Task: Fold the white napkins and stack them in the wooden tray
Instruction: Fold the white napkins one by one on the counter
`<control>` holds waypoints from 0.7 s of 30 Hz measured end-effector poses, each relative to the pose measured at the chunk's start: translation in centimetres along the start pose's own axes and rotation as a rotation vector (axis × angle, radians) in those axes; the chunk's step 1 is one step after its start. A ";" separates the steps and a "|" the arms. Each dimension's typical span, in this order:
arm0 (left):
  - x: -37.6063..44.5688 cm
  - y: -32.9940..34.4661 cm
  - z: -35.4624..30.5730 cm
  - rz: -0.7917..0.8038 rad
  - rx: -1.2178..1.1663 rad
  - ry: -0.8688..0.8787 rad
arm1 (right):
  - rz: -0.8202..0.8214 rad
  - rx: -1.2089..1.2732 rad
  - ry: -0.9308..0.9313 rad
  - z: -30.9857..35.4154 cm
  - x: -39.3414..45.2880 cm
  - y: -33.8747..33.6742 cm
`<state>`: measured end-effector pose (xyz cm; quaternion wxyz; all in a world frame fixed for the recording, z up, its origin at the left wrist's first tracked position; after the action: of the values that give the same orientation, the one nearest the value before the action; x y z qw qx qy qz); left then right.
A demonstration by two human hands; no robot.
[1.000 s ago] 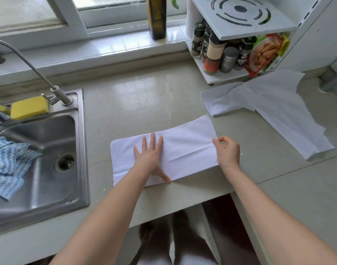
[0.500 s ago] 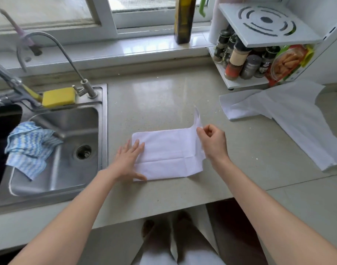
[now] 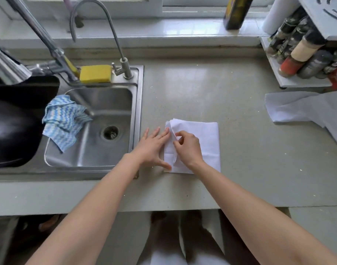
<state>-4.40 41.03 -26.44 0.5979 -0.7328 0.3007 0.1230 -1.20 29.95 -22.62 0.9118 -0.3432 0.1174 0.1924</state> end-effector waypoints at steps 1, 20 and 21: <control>0.1 -0.2 0.3 0.001 0.006 0.017 | 0.007 -0.030 0.002 -0.1 0.1 0.5; -0.5 -0.9 1.3 -0.124 0.024 0.058 | 0.064 -0.293 -0.113 2.1 -0.5 4.0; -0.5 -0.9 1.3 -0.122 0.024 0.057 | 0.067 -0.290 -0.111 2.0 -0.4 4.0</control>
<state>-4.04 42.49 -25.72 0.6042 -0.7458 0.2738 0.0616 -3.11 33.97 -23.33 0.8507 -0.4561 0.0491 0.2566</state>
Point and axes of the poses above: each hand's wrist, its own x-axis towards the middle knuckle, its own y-axis out of the palm, z = x × y, the point moved 10 cm from there along x, towards the middle knuckle, and after that the axes turned 8 degrees about z, right-handed, at the moved point
